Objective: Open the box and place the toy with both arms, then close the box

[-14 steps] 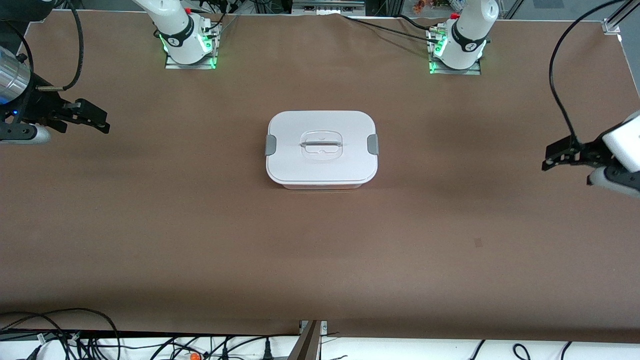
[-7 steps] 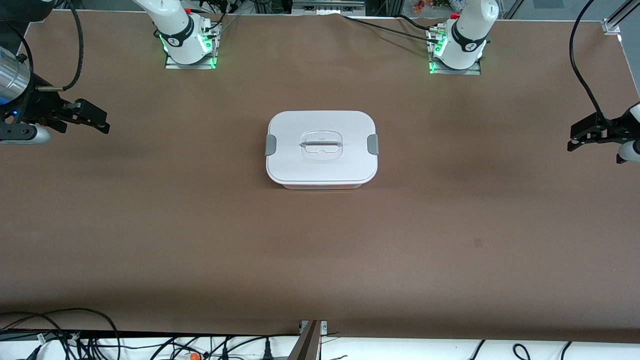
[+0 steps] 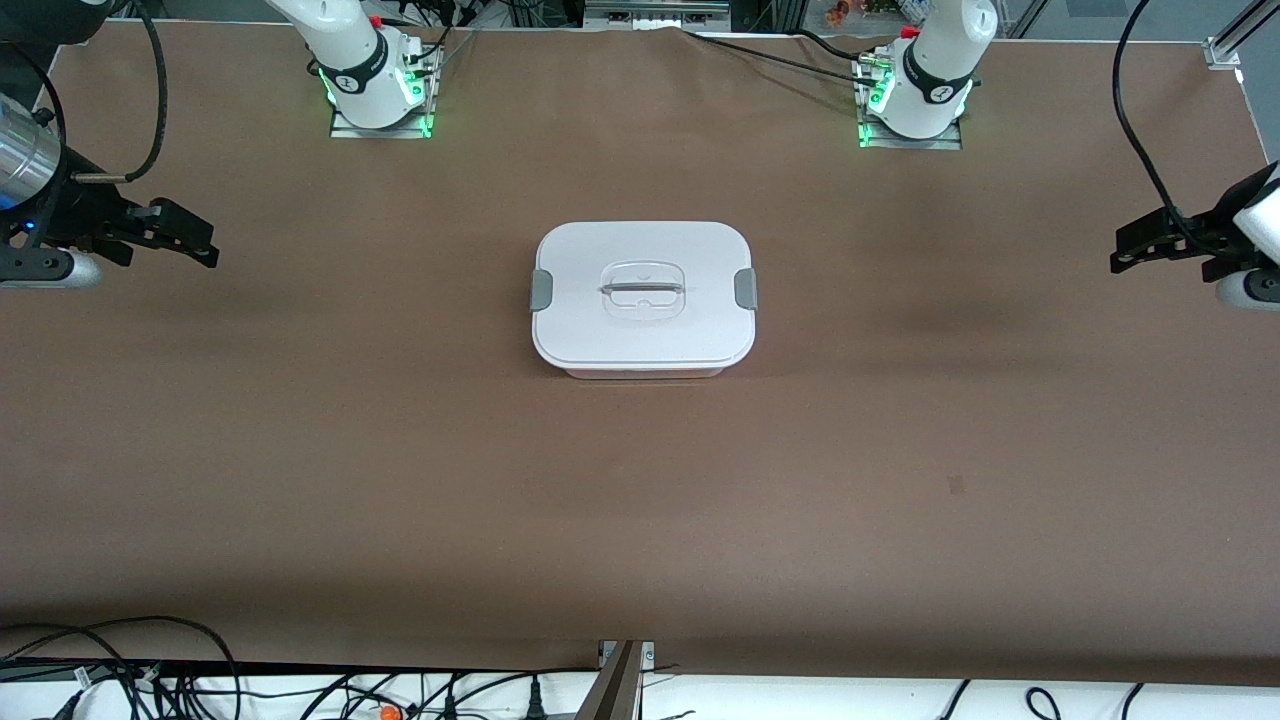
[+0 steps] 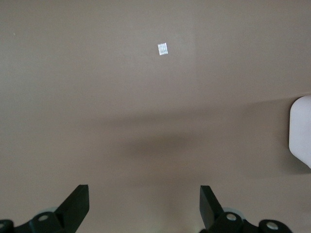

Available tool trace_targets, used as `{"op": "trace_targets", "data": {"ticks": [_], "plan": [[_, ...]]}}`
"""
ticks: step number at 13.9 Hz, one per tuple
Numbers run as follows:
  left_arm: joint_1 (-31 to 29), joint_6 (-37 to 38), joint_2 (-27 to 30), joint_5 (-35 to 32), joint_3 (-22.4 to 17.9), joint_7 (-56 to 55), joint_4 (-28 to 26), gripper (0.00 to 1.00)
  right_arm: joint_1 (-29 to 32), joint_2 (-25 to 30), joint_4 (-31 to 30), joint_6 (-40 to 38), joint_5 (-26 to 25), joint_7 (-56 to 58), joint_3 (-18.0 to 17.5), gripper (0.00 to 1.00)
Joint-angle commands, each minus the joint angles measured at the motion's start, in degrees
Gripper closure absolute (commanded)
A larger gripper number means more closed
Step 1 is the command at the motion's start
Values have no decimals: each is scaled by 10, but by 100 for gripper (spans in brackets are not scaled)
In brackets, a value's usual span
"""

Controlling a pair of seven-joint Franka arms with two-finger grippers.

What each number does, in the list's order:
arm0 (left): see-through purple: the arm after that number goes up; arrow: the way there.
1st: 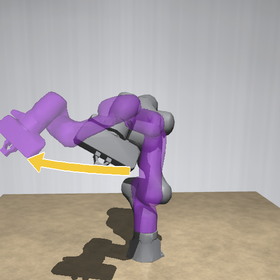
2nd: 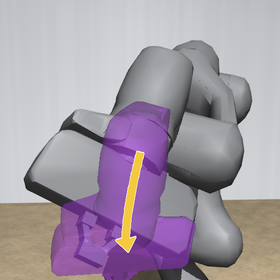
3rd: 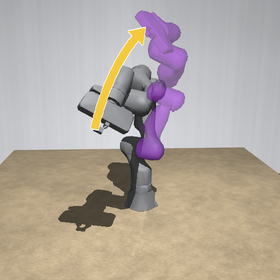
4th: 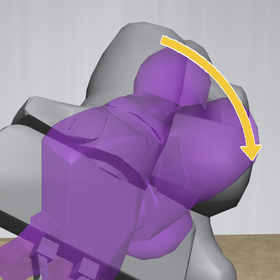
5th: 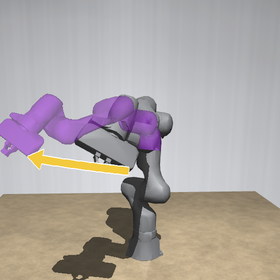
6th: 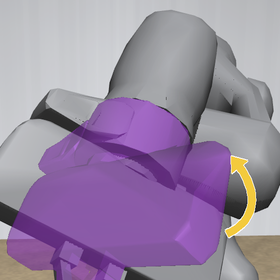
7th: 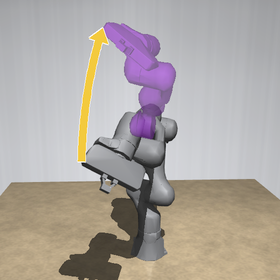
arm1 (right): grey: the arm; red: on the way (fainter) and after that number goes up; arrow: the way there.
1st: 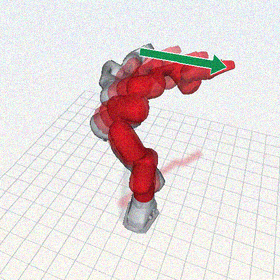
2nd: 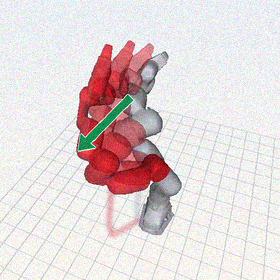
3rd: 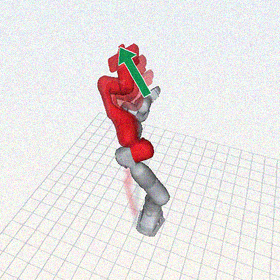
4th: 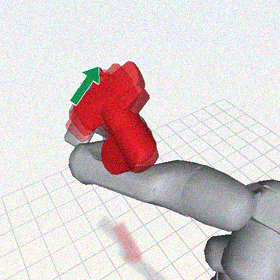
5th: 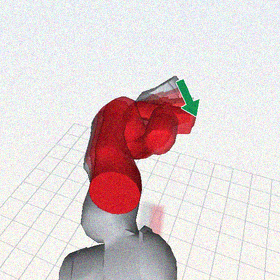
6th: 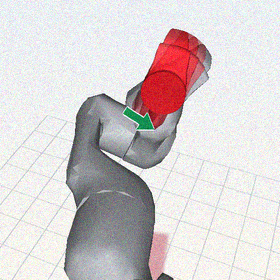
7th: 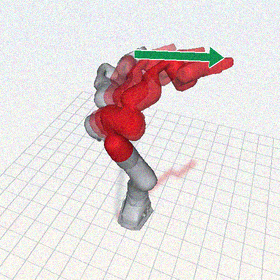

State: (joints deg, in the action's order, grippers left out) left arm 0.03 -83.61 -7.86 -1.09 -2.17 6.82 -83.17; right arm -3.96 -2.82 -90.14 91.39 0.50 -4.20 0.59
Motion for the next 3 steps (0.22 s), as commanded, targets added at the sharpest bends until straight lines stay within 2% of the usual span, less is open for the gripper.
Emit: {"op": "trace_targets", "data": {"ticks": [1,3], "plan": [[0,4,-13,-6,1,-8,9,0,1,-5,11,-6,-8,-6,-2,0],[1,4,-13,-7,2,-8,8,0,1,-5,11,-6,-9,-6,-2,0]]}}
